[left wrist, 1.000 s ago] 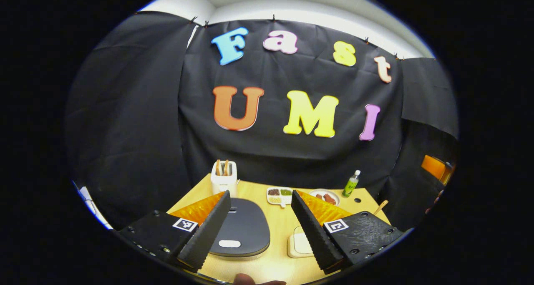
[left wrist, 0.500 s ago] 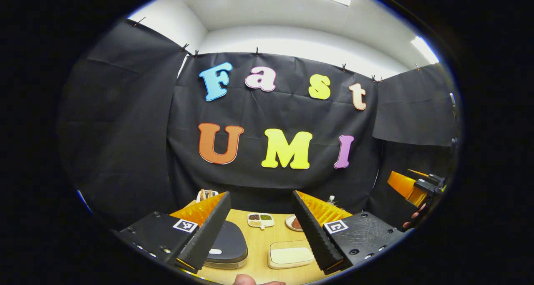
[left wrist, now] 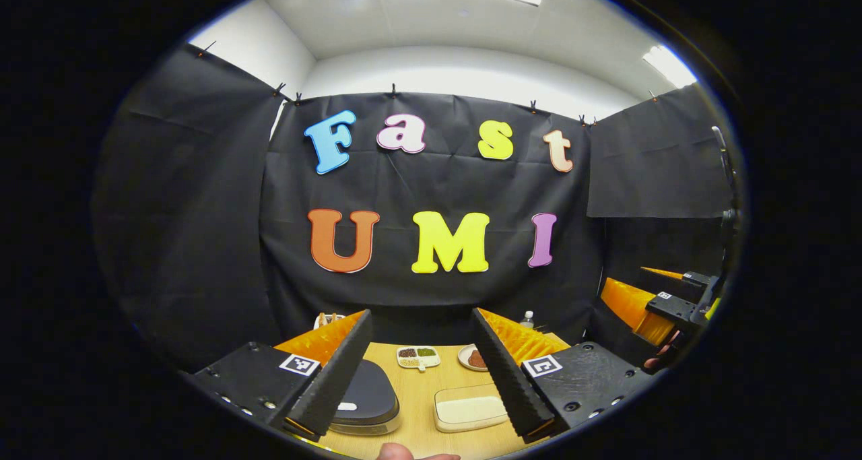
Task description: Close the left gripper, press the button to open the rice cooker; take a wooden spoon from the chopstick holder with the right hand, scoop a spoonful of rice and pour it into the rice cooker, then put the wooden spoon back into the chopstick holder.
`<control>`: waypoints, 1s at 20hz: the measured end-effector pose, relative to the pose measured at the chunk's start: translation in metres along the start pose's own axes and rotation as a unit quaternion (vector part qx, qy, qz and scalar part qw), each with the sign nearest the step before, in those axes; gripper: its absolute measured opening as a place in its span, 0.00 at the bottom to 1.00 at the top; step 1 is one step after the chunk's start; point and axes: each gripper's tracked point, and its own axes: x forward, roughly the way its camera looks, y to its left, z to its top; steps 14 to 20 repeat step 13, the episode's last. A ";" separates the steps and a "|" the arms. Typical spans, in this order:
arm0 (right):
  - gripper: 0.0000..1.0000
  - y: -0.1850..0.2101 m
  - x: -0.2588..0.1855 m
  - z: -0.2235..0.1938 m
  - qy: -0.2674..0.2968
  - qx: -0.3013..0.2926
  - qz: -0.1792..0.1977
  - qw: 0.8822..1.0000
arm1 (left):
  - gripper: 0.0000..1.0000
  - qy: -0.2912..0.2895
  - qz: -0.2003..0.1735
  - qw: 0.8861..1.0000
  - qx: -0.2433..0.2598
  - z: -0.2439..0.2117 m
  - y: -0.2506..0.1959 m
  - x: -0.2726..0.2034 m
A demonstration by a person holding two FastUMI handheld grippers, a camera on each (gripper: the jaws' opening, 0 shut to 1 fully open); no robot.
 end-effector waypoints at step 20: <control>1.00 -0.011 0.006 -0.007 0.011 0.009 -0.004 1.000 | 0.94 0.009 -0.003 1.000 0.007 -0.003 -0.010 0.005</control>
